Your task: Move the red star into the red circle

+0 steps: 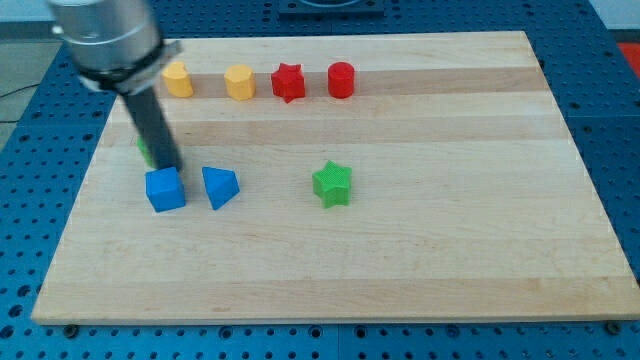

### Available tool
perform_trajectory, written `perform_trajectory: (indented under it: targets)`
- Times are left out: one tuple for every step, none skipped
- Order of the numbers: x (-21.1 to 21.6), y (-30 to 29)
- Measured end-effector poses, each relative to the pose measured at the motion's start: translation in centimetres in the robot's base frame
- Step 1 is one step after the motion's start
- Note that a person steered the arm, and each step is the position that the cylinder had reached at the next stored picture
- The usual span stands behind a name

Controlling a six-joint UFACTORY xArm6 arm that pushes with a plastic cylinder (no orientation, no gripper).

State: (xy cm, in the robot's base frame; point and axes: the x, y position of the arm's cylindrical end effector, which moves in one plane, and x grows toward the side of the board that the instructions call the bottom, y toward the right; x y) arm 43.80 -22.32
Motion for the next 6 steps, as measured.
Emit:
perform_trajectory:
  targets:
    - [-5.2,-1.9]
    - [-9.4,-4.1]
    - [-9.2,-2.4]
    - [-9.2,-7.8]
    - [-9.5,-7.9]
    - [-13.3,-5.2]
